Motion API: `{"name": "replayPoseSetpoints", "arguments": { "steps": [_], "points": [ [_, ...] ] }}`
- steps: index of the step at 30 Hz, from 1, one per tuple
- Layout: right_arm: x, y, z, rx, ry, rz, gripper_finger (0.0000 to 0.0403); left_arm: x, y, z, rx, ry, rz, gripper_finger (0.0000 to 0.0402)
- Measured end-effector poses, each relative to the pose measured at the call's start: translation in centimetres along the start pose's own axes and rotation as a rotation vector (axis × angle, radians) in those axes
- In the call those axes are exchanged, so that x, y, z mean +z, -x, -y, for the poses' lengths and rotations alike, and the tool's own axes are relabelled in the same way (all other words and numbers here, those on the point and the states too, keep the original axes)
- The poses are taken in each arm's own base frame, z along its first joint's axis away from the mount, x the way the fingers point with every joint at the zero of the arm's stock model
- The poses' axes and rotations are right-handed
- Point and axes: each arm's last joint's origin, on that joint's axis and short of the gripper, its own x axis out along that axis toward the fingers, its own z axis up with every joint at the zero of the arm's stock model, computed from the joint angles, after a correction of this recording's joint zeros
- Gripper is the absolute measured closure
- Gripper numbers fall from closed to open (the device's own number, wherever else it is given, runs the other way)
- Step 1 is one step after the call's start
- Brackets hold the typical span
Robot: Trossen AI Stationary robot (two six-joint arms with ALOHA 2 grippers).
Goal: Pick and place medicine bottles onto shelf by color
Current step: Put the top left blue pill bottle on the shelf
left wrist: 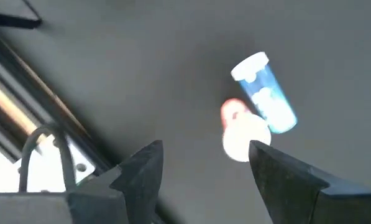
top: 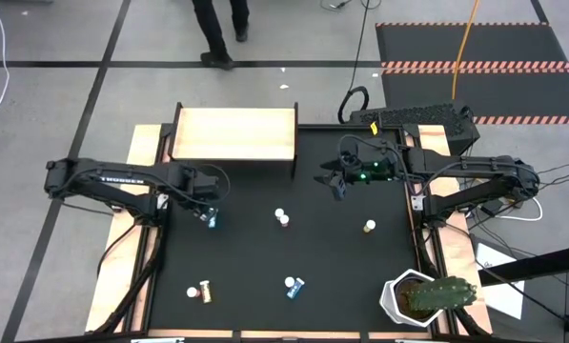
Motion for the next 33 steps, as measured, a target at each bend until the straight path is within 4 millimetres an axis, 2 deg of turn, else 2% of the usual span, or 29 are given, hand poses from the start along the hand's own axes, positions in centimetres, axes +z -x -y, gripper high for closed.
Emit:
{"name": "replayPoseSetpoints", "arguments": {
  "steps": [7, 12, 15, 19, 23, 33],
  "points": [
    [0.3, 0.0, -0.1, 0.014, 0.004, 0.027, 0.0163, -0.1, 0.7, -0.2, -0.066, 0.029, 0.061, 0.0165],
    [0.5, 0.0, -0.1, 0.018, -0.014, 0.049, 0.0163, 1.4, 0.7, 0.7, -0.160, 0.098, 0.158, 0.0165],
    [0.8, 0.0, -0.2, 0.027, -0.018, 0.073, 0.0163, 2.8, -0.3, 1.3, -0.154, 0.136, 0.155, 0.0165],
    [0.9, 0.0, -0.1, 0.030, -0.031, 0.084, 0.0163, 3.9, -2.1, 1.7, -0.105, 0.190, 0.048, 0.0165],
    [0.8, 0.0, -0.2, 0.029, -0.044, 0.075, 0.0163, 4.0, -3.0, 2.2, -0.079, 0.222, -0.002, 0.0165],
    [0.5, 0.1, -0.7, 0.043, -0.034, 0.062, 0.0163, 4.3, -4.7, 3.9, -0.045, 0.236, 0.004, 0.0165]
  ]
}}
